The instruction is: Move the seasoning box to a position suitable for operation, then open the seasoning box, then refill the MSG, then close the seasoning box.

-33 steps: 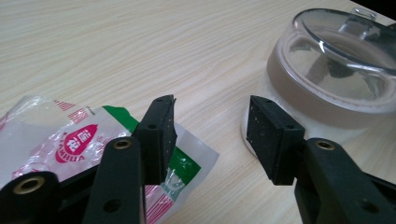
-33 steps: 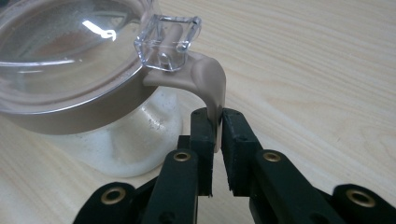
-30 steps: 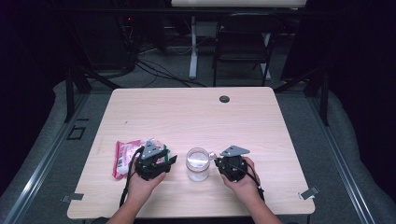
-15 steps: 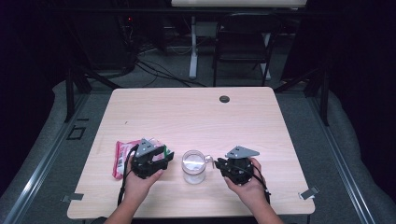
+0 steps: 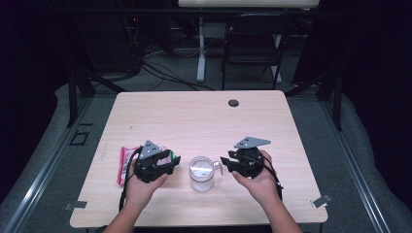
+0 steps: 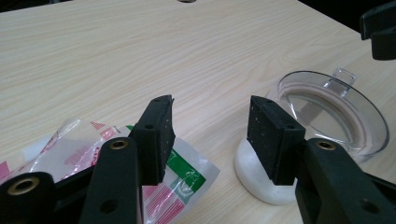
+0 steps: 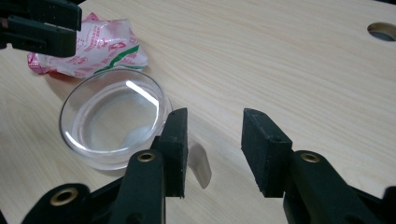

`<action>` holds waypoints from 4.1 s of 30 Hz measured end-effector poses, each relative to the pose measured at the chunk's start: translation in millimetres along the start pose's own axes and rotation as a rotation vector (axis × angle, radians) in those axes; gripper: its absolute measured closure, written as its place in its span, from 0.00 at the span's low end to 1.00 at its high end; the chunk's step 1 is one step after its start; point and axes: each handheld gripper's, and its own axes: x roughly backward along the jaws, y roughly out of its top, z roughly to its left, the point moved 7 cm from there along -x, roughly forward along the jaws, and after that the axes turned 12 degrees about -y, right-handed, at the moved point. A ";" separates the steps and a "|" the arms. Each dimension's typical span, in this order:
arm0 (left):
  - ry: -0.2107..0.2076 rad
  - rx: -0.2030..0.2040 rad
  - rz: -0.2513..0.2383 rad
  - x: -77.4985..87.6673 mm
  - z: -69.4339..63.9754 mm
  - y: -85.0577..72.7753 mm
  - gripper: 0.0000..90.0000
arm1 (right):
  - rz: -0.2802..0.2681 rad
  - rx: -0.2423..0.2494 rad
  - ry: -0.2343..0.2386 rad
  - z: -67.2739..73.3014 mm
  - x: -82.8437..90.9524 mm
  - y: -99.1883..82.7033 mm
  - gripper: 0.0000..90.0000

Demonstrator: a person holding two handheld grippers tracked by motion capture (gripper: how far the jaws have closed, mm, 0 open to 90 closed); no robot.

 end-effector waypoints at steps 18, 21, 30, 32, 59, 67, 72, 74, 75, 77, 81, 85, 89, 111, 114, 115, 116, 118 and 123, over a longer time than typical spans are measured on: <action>-0.073 -0.006 0.044 -15.5 -17.0 -6.8 0.68 | 0.004 -0.047 0.044 12.8 -1.5 0.4 0.86; -0.068 -0.003 0.046 -15.7 -17.2 -6.9 0.71 | 0.001 -0.041 0.051 14.3 -1.9 1.1 0.85; -0.081 -0.006 0.058 -15.4 -23.8 -12.2 0.74 | 0.007 -0.033 0.082 20.5 -2.8 3.6 0.86; -0.083 -0.006 0.067 -15.6 -25.0 -14.5 0.75 | 0.006 -0.038 0.086 21.8 -3.8 4.1 0.87; -0.133 -0.023 0.139 -17.9 -38.2 -34.9 1.00 | 0.057 -0.075 0.077 16.9 -16.4 -3.0 0.91; -0.135 -0.035 0.153 -22.3 -40.9 -39.0 1.00 | 0.053 -0.079 0.084 17.2 -17.0 -2.9 0.92; -0.141 -0.035 0.153 -21.0 -41.8 -37.9 1.00 | 0.055 -0.083 0.088 17.7 -16.8 -3.2 0.93; -0.140 -0.039 0.153 -20.1 -42.0 -37.0 1.00 | 0.054 -0.084 0.086 17.7 -16.8 -3.2 0.93; -0.142 -0.037 0.152 -20.0 -42.4 -36.8 1.00 | 0.053 -0.084 0.086 17.8 -16.8 -3.2 0.93; -0.139 -0.034 0.142 -19.6 -42.6 -35.5 1.00 | 0.054 -0.084 0.086 17.8 -16.8 -3.2 0.93; -0.141 -0.041 0.146 -18.7 -43.0 -33.8 1.00 | 0.053 -0.085 0.085 17.7 -16.8 -3.3 0.93; -0.146 -0.033 0.144 -17.5 -43.4 -32.4 1.00 | 0.053 -0.085 0.087 17.4 -16.9 -3.4 0.93; -0.144 -0.038 0.136 -16.2 -43.8 -29.8 1.00 | 0.052 -0.089 0.088 17.1 -17.1 -3.3 0.93; -0.157 -0.063 0.127 -14.7 -52.7 -15.5 1.00 | 0.056 -0.096 0.085 14.7 -16.7 -5.0 0.92; -0.158 -0.056 0.125 -15.2 -53.5 -13.5 1.00 | 0.054 -0.092 0.083 15.3 -15.0 -5.0 0.91; -0.154 -0.065 0.121 -15.4 -52.9 -12.6 1.00 | 0.053 -0.088 0.082 15.4 -13.8 -4.9 0.90; -0.157 -0.065 0.127 -14.6 -53.0 -11.8 1.00 | 0.051 -0.082 0.086 15.8 -12.2 -4.6 0.89; -0.159 -0.067 0.121 -14.3 -52.8 -9.5 1.00 | 0.044 -0.072 0.091 16.7 -8.3 -3.9 0.88; -0.167 -0.066 0.119 -14.9 -55.0 -5.2 1.00 | 0.020 -0.045 0.103 23.6 1.5 -3.1 0.85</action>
